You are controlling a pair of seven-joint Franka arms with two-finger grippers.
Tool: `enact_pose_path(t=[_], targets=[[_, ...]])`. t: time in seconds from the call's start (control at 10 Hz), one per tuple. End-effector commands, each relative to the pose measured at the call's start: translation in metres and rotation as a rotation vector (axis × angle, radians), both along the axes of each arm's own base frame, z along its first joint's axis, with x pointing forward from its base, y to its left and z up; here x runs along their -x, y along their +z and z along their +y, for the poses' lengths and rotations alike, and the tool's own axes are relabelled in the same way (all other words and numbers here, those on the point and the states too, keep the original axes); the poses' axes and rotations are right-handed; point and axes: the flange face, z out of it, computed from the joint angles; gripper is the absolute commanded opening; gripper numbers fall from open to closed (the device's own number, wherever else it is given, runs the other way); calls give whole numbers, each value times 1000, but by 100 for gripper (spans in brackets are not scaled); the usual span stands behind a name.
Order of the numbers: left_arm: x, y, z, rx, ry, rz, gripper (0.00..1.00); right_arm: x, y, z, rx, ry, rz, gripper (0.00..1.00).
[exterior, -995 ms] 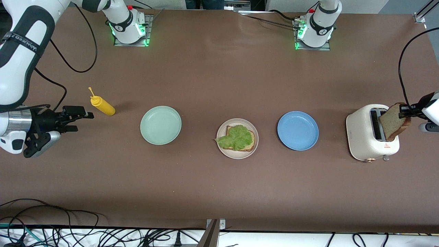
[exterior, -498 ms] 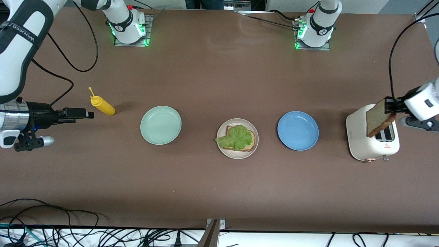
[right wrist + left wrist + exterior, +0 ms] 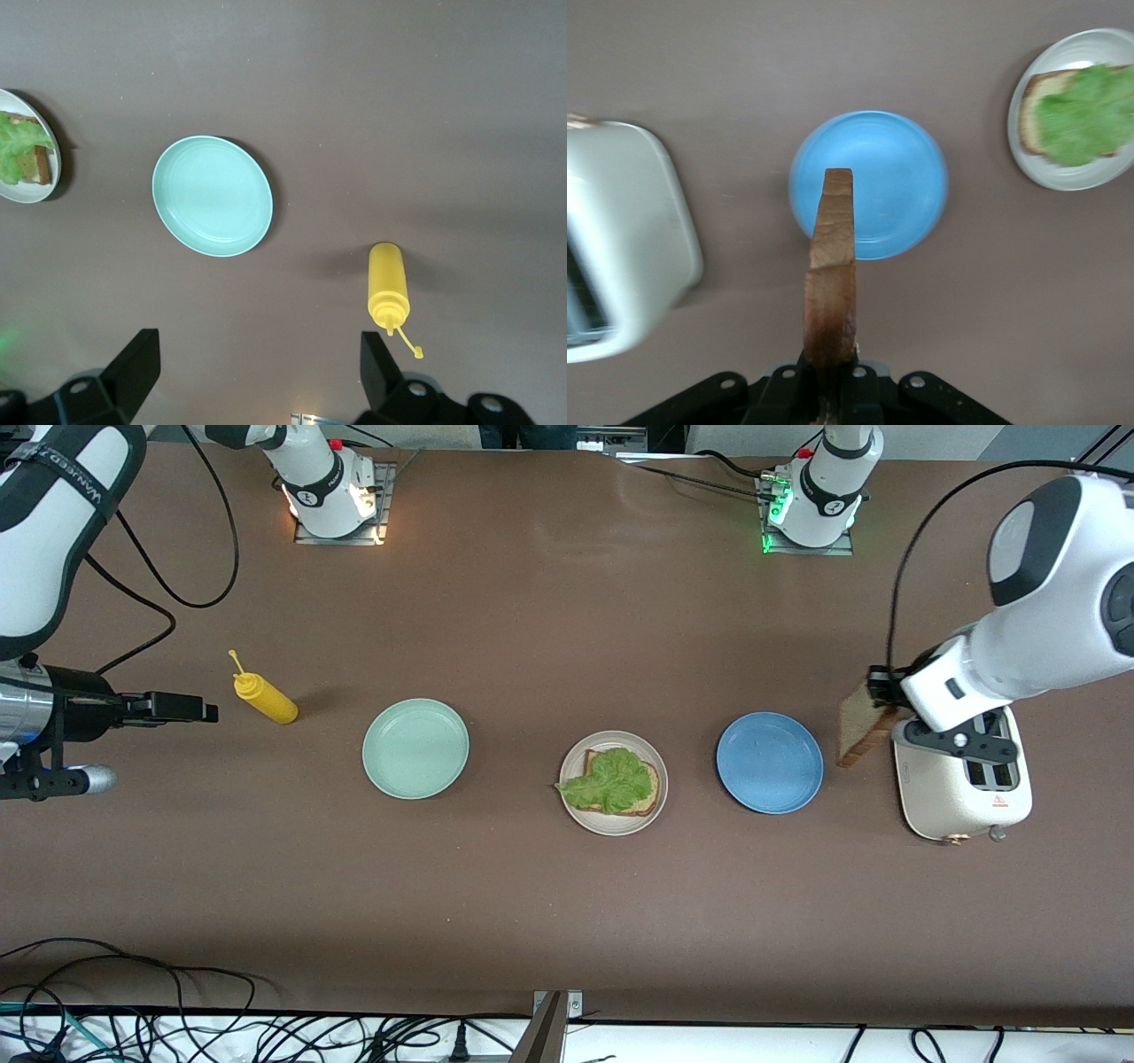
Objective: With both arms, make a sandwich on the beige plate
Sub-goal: 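Lift the bread slice out of the toaster toward the beige plate, then lay the bread slice on the lettuce and open the left gripper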
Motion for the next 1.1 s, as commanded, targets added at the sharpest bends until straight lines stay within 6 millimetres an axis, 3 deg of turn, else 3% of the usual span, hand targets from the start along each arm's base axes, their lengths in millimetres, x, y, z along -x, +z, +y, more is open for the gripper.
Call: enact_pose_path(t=[0.0, 0.2, 0.5, 0.7, 1.0], targets=[[-12, -23, -41, 93, 66, 82, 0, -3, -3, 2, 28, -4, 34, 100], [-17, -43, -85, 196, 102, 141, 0, -7, -6, 11, 54, 1, 45, 100], [-47, -74, -107, 477, 175, 248, 0, -7, -1, 9, 64, 17, 32, 100], [-57, -90, -126, 562, 223, 233, 0, -4, 6, 16, 125, 63, 17, 100], [-73, -107, -133, 713, 286, 213, 0, -3, 0, -2, 123, 64, 14, 100]])
